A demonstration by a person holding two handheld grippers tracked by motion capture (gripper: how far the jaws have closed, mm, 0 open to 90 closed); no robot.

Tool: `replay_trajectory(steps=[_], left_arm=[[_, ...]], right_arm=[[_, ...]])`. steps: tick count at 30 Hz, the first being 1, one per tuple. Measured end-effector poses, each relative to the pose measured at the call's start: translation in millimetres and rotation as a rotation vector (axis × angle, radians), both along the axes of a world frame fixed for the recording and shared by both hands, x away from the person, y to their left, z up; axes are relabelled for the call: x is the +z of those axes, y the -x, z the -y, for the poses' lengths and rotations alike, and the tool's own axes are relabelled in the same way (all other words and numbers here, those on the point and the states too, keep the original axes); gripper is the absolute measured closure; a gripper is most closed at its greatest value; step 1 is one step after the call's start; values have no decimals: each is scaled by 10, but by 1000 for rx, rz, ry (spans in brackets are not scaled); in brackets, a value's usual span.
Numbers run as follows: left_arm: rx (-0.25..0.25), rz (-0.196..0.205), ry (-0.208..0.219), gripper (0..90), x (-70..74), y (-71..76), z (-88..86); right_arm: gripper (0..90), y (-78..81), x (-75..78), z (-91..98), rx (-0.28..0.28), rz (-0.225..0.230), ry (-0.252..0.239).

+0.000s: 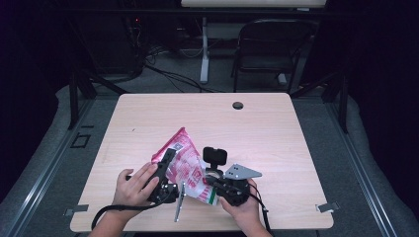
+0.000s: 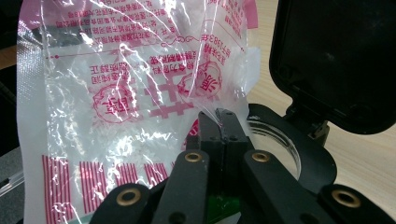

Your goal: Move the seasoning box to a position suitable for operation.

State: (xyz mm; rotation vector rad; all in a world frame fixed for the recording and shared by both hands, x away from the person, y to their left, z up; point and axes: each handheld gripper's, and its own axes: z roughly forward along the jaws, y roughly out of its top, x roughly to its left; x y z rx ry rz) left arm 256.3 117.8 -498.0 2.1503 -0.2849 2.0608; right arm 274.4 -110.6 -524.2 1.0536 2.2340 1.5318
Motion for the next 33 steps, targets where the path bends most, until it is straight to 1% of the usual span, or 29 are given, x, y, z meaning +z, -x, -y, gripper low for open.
replay_trajectory(steps=[1, 2, 5, 7, 8, 9, 12, 28, 29, 33], left_arm=[[0, 0, 0, 696, 0, 0, 0], [16, -12, -7, 696, 14, 14, 6], [15, -11, -7, 695, 15, 15, 7], [18, -21, -2, 696, 9, 15, 6], [18, -19, -5, 696, 12, 17, 6], [11, -8, -8, 696, 15, 16, 7], [16, -16, -4, 695, 15, 20, 7], [11, -9, 1, 696, 19, 26, 10], [8, -2, -5, 696, 24, 26, 13], [10, -2, -8, 696, 31, 33, 16]], right_arm=[[900, 0, 0, 0, 0, 0, 0], [900, 0, 1, 0, 0, 0, 0], [900, 0, 0, -2, -1, 0, -5], [900, 1, 0, -2, -2, 1, -5], [900, 1, 0, -1, -2, 0, -5], [900, 1, 0, -1, -2, 1, -5], [900, 1, 0, -2, -1, 1, -6], [900, 2, 0, -2, -2, 2, -6], [900, 2, 0, -2, -2, 1, -6], [900, 3, 0, -2, -4, 2, -7]])
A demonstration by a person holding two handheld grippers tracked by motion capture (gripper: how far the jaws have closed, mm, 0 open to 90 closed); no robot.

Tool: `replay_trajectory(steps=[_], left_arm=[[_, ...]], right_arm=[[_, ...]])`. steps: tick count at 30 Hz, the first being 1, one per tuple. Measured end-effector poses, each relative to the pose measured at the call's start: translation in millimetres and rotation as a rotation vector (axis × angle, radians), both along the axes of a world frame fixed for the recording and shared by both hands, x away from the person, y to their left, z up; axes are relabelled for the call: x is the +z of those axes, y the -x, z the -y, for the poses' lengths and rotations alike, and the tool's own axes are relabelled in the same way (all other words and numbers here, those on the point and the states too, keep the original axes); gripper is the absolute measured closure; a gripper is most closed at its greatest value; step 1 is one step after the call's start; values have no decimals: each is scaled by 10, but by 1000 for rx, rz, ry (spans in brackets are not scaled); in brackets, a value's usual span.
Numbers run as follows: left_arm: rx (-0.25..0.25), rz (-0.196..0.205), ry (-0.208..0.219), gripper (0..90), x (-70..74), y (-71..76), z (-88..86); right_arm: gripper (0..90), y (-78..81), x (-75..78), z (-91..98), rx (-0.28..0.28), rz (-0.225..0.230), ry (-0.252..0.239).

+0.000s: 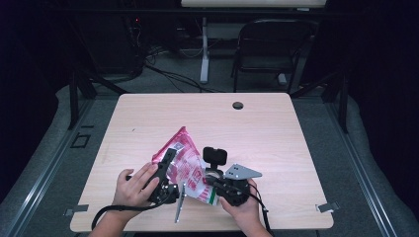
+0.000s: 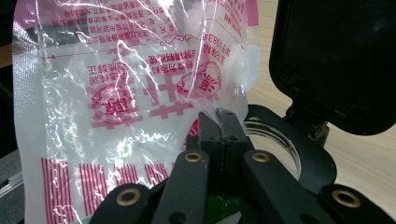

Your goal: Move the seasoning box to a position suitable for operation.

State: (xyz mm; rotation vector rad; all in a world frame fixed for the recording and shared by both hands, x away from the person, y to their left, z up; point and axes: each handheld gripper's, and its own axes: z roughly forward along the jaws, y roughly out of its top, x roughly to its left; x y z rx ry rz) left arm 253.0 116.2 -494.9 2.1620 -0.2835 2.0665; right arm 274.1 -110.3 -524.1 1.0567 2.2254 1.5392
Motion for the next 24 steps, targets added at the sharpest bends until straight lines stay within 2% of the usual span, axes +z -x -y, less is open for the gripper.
replay_trajectory(steps=[24], left_arm=[[-2, -1, 5, 697, 2, 6, 5]], right_arm=[[900, -2, 5, 8, 1, 1, 4]])
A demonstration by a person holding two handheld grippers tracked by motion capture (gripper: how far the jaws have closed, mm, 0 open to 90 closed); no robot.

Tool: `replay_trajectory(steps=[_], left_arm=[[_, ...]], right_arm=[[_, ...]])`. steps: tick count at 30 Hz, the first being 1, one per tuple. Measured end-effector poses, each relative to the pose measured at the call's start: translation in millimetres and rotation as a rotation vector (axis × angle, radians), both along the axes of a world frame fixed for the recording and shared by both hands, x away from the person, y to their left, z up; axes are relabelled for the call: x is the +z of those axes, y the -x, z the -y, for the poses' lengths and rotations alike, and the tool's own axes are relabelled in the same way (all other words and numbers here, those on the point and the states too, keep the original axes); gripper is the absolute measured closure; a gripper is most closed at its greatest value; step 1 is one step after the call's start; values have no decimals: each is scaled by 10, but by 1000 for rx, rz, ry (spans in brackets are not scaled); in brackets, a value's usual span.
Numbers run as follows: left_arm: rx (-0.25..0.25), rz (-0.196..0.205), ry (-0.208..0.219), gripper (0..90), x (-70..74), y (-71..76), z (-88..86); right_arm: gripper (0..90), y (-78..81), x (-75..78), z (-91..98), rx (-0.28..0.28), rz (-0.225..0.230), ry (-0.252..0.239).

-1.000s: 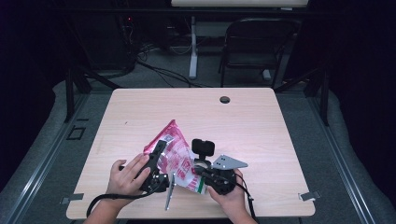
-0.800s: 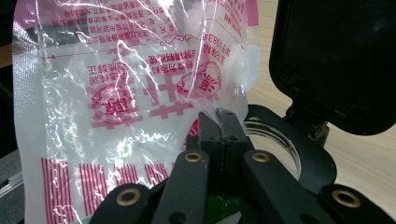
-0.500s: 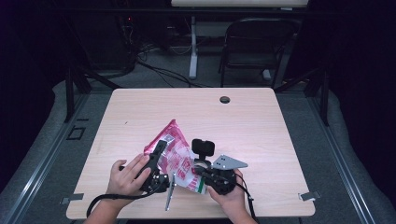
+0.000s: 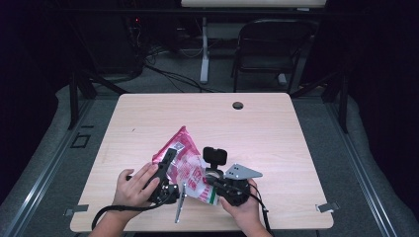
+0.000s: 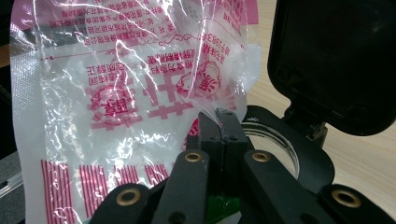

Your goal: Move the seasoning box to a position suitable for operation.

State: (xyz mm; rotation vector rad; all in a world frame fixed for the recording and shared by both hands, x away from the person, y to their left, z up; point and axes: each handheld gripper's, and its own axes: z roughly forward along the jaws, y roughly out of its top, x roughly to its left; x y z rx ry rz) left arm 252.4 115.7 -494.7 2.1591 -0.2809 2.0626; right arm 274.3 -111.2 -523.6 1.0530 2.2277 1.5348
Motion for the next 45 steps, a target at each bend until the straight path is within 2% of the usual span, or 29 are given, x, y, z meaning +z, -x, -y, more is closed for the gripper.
replay_trajectory(steps=[13, 16, 21, 45], left_arm=[[8, -9, 1, 696, -6, 1, -4], [-1, 1, -6, 695, 2, 1, -1], [1, -3, 4, 694, -3, 1, -5], [-4, -1, 2, 692, -1, 12, 7]], right_arm=[[900, -1, -2, 0, -4, -1, -3], [900, 1, -3, -2, -4, 0, -3], [900, 1, -2, -1, -5, 0, -4], [900, -1, -6, -2, -3, -2, 1]])
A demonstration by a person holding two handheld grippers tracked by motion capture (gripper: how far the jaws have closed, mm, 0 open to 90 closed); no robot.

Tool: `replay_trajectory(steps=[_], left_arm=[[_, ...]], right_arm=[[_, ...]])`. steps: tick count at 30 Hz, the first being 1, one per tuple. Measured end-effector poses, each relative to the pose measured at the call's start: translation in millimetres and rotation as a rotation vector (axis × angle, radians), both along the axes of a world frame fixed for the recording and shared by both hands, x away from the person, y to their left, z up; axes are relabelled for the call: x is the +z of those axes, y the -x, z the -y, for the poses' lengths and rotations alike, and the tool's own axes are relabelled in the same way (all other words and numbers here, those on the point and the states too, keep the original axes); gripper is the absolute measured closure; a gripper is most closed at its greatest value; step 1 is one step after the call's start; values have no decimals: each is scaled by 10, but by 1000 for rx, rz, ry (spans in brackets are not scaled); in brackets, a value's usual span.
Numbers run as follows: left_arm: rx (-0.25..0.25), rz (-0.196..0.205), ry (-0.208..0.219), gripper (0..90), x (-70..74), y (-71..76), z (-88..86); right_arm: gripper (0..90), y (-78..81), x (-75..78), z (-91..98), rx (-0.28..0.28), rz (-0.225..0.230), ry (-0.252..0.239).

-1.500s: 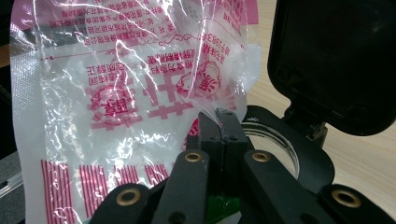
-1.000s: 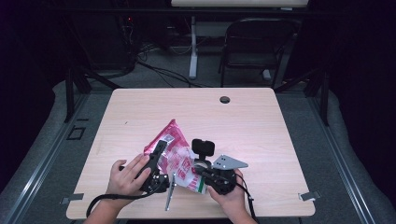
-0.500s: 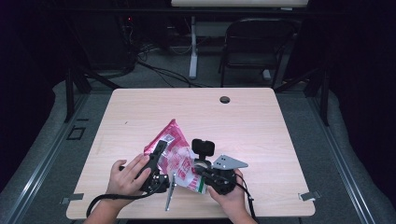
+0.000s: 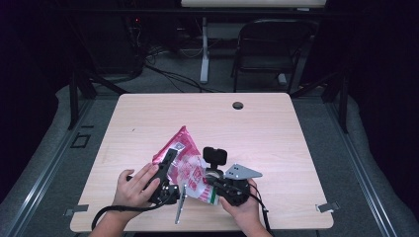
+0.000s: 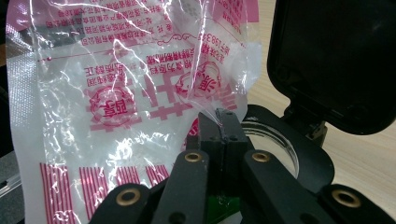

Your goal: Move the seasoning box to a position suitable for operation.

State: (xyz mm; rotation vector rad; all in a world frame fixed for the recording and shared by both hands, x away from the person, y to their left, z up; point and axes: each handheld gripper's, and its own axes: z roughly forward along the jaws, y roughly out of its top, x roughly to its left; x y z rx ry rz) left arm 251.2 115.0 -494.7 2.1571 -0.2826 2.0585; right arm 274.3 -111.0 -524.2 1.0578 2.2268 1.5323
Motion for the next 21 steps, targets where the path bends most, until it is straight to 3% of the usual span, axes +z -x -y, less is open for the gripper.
replay_trajectory(steps=[21], left_arm=[[3, 1, 2, 699, 5, -9, -20]], right_arm=[[900, -3, 15, 14, -7, 7, -12]])
